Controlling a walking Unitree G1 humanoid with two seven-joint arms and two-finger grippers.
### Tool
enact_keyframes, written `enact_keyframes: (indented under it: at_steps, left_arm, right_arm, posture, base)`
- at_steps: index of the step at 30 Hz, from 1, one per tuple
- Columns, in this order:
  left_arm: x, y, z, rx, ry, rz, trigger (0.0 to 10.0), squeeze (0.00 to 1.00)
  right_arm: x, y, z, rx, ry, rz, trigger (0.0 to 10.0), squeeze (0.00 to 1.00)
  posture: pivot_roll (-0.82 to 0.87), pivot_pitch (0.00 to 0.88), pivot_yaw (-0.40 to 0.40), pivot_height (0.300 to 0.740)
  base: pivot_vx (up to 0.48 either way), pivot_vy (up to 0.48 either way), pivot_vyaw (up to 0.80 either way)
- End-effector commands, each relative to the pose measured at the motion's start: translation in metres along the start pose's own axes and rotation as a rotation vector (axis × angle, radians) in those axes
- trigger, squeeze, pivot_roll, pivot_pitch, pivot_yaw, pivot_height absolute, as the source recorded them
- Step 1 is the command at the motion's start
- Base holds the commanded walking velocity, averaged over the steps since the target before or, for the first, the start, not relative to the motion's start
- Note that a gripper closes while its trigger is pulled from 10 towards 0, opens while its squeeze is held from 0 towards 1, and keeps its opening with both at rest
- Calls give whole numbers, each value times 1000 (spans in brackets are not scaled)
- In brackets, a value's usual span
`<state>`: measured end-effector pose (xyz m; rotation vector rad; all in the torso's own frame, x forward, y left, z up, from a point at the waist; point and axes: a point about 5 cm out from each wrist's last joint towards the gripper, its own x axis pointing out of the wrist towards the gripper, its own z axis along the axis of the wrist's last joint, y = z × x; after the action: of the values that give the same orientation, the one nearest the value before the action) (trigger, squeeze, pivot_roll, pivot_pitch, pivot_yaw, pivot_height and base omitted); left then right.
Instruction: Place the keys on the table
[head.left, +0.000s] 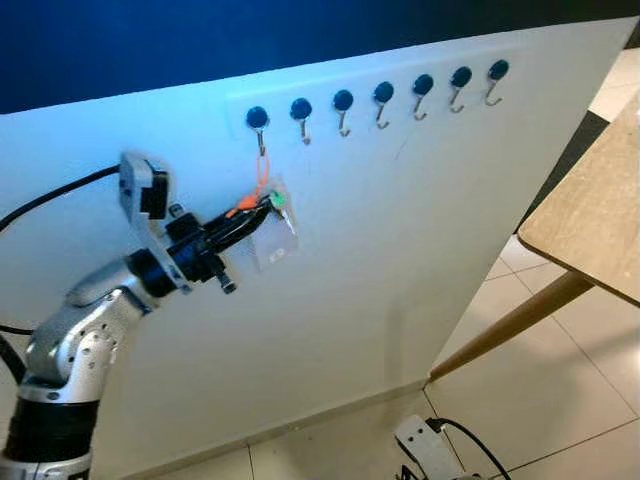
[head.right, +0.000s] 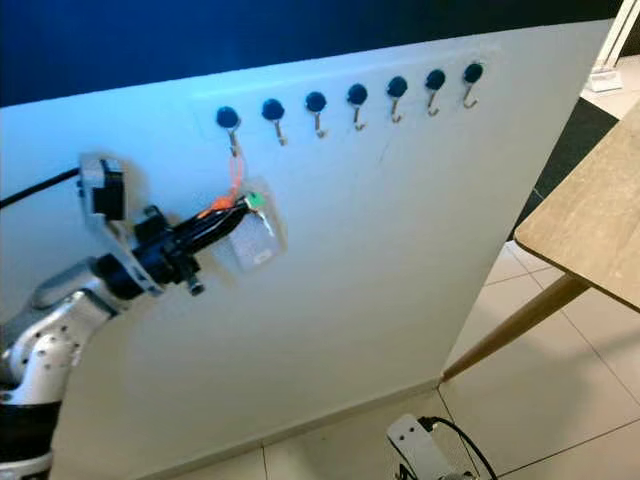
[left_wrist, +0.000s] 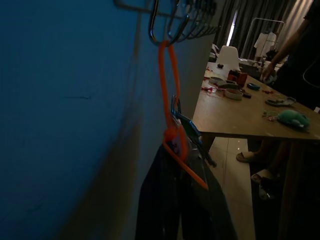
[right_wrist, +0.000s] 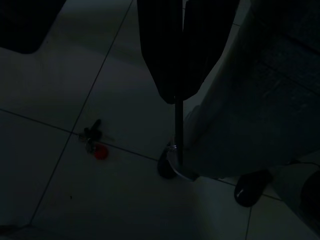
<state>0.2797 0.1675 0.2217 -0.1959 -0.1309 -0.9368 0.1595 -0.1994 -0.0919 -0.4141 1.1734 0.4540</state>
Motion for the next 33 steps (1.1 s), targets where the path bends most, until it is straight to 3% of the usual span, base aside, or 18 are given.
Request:
enact_keyframes:
  at_steps: [1,11,18,33]
  left_arm:
    - [0,5,-22,-71,68,48,10000,0]
    - [18,12,-1,-36,-92,135,10000,0]
    - [16,21,17,-33,-197,191,10000,0]
    - [4,19,23,-9,-194,151,10000,0]
  right_arm:
    - [1,13,-19,0,70,41,10000,0]
    - [2,17,-21,8,73,48,10000,0]
    - [2,17,-20,8,70,49,10000,0]
    - [1,15,-20,4,73,44,10000,0]
  posture:
    - [-56,73,47,740]
    - [-56,77,53,740]
    - [-55,78,52,740]
    - [-55,77,49,740]
  base:
    - [0,0,0]
    - [0,0,0]
    - [0,0,0]
    - [0,0,0]
